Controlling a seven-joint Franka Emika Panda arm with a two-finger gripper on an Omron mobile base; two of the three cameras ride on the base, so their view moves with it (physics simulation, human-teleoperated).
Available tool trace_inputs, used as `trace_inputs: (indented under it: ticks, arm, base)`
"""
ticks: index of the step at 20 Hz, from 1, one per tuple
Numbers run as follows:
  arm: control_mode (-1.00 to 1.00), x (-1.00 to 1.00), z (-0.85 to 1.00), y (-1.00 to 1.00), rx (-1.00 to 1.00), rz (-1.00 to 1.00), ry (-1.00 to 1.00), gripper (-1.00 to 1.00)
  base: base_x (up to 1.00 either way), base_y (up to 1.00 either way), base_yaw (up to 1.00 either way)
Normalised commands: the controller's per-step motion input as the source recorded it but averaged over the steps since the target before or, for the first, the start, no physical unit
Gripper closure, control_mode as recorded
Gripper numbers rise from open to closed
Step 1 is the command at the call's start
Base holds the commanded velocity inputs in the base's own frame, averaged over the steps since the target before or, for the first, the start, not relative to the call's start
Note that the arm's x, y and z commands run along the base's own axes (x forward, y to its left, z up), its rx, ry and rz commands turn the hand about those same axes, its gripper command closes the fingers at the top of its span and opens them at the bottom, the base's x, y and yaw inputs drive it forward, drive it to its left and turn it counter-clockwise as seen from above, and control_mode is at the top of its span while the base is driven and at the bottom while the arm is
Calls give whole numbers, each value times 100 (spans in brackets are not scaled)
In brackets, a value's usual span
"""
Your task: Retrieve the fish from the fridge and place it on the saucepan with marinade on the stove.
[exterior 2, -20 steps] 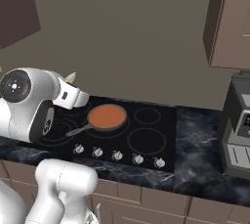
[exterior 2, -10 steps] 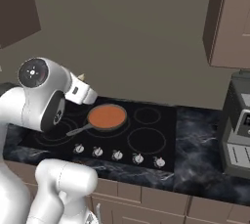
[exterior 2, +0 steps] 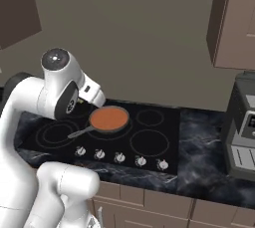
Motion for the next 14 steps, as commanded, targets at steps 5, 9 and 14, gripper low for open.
trace_inputs:
  ticks: [5, 9, 14]
  arm:
    - [-100, 25, -68, 0, 0, 1, 4, 100]
    - [-100, 48, -52, 0, 0, 0, 10, 100]
    - [-100, 66, -38, 0, 0, 0, 19, 100]
  base:
    - [0, 0, 0]
    - [0, 0, 0]
    - [0, 0, 0]
